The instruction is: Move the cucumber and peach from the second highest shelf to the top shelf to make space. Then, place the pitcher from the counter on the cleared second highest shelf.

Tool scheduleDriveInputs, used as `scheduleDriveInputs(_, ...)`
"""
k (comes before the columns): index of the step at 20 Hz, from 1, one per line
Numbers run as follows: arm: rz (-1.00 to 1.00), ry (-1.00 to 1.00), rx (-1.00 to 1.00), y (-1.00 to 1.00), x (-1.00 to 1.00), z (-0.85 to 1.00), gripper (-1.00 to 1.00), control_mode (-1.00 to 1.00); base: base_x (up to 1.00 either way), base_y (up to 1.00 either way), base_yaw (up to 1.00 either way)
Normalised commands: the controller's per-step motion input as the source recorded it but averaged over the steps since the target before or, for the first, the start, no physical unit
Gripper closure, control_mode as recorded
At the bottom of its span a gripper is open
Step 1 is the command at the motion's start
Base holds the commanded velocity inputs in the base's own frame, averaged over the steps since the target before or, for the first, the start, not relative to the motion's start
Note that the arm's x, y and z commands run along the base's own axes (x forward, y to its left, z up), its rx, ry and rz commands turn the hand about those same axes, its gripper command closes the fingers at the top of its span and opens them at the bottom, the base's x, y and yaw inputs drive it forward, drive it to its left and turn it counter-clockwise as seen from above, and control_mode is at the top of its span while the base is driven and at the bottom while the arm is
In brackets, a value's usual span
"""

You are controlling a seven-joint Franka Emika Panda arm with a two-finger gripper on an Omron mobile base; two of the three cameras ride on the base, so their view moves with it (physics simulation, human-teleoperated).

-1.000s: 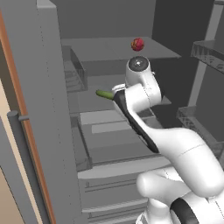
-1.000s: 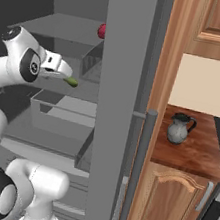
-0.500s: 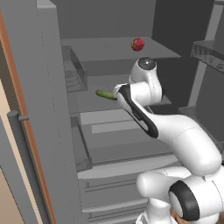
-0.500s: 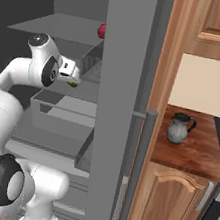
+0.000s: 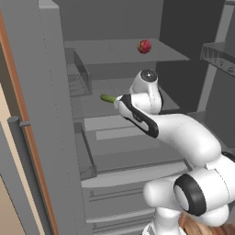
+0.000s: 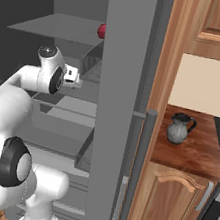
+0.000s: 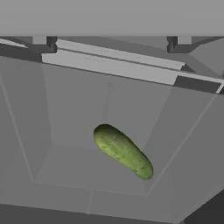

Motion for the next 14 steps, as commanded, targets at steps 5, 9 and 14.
scheduleDriveInputs(5, 0.08, -0.05, 0.0, 0.02, 0.27, -0.18, -1.0, -1.0, 0.0, 0.0, 0.0)
scheduleDriveInputs(9, 0.06, 0.0, 0.0, 0.0, 0.38, 0.0, -1.0, -1.0, 0.0, 0.0, 0.0)
scheduleDriveInputs(14, 0.05, 0.0, 0.0, 0.0, 0.38, -0.08, -1.0, -1.0, 0.0, 0.0, 0.0)
